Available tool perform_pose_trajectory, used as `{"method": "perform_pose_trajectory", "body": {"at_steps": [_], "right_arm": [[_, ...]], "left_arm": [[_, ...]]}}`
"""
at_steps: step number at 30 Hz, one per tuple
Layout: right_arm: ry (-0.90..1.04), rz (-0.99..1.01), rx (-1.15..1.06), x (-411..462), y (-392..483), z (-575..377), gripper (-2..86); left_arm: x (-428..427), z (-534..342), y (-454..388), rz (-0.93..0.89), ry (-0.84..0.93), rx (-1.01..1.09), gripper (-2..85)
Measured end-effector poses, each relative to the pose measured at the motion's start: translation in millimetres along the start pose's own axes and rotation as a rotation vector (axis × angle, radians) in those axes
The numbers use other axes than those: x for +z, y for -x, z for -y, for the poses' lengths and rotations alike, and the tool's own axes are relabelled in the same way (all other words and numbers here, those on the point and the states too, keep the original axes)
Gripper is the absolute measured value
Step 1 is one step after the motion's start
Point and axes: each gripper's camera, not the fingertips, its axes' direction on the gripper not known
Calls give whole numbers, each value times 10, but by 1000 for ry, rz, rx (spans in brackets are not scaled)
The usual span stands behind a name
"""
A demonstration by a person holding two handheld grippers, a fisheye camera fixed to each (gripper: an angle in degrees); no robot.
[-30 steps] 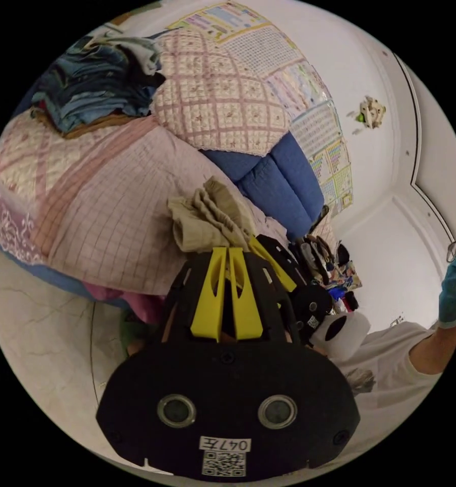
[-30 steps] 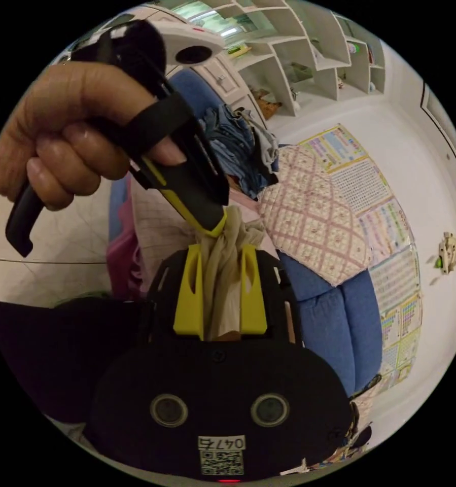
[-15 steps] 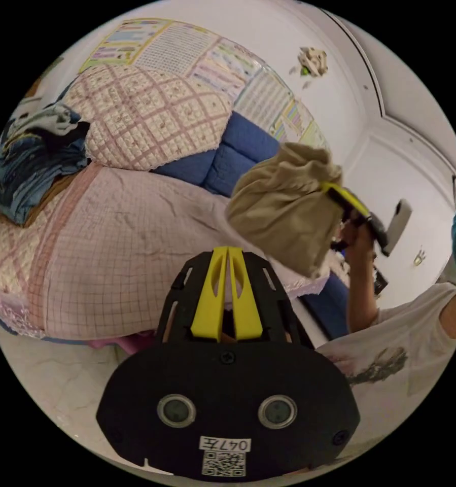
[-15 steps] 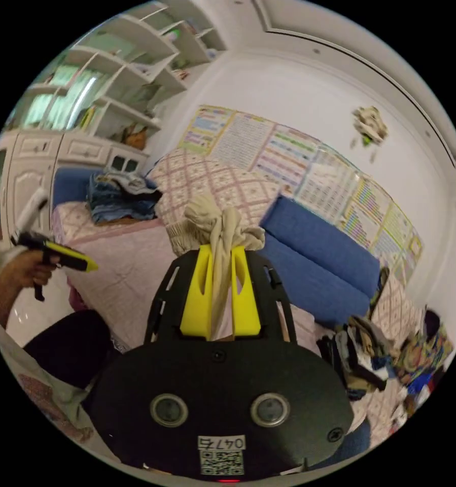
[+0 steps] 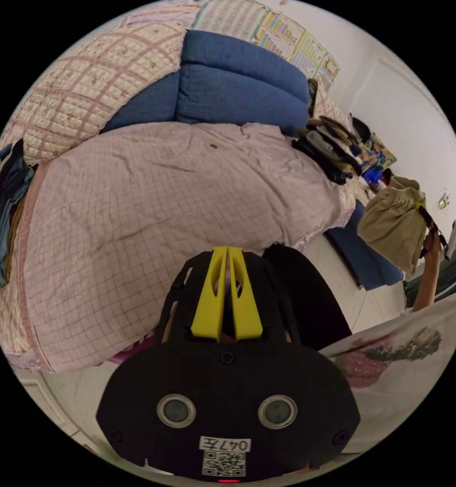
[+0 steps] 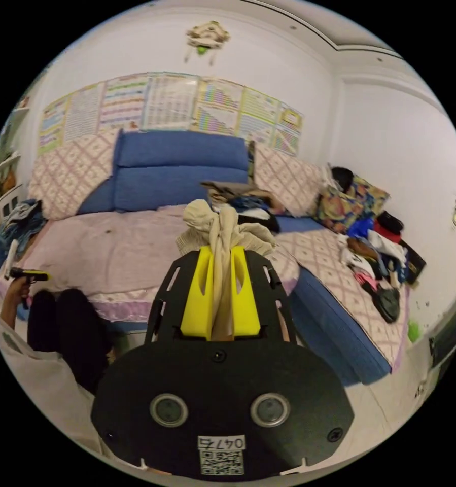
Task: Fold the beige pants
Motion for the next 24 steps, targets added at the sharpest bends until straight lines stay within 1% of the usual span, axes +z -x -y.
{"method": "perform_pose_trajectory", "body": {"at_steps": [2, 6, 8, 12, 14, 15, 16, 17, 18, 19, 20, 21, 22, 23, 24], "right_arm": [[27, -118, 53, 267, -649, -335, 10], [42, -256, 84, 706, -1485, -656, 9], [44, -328, 93, 1056, -2004, -722, 10], [40, -468, 69, 1707, -2601, -550, 12], [46, -588, 38, 2256, -2788, -279, 16], [47, -613, 32, 2410, -2810, -199, 18], [49, -647, 20, 2745, -2832, -35, 25], [57, -621, 11, 3108, -2847, 118, 34], [67, -578, 18, 3294, -2862, 181, 47], [109, -451, 106, 3625, -2924, 272, 72], [156, -340, 216, 3844, -2978, 327, 121], [156, -306, 264, 3891, -2986, 337, 146], [74, -265, 340, 3846, -2952, 303, 144], [-35, -262, 378, 3708, -2865, 230, 138], [-84, -272, 378, 3631, -2803, 190, 133]], "left_arm": [[579, -53, 22, 7, 31, -4, -10], [1287, -110, 63, -8, 55, 3, -10], [1658, -134, 76, 33, 72, 37, -10], [2129, -182, 208, 86, 101, 58, -10], [2373, -217, 392, 90, 101, 22, -10], [2426, -223, 447, 90, 98, 7, -10], [2529, -230, 562, 92, 90, -23, -10], [2639, -225, 684, 92, 86, -55, -10], [2697, -217, 747, 90, 88, -72, -10], [2815, -186, 874, 84, 97, -102, -10], [2902, -144, 983, 77, 100, -126, -10], [2930, -119, 1030, 73, 97, -134, -10], [2964, -65, 1114, 71, 88, -147, -10], [2986, -9, 1193, 84, 78, -155, -10], [2998, 22, 1235, 93, 73, -161, -10]]}}
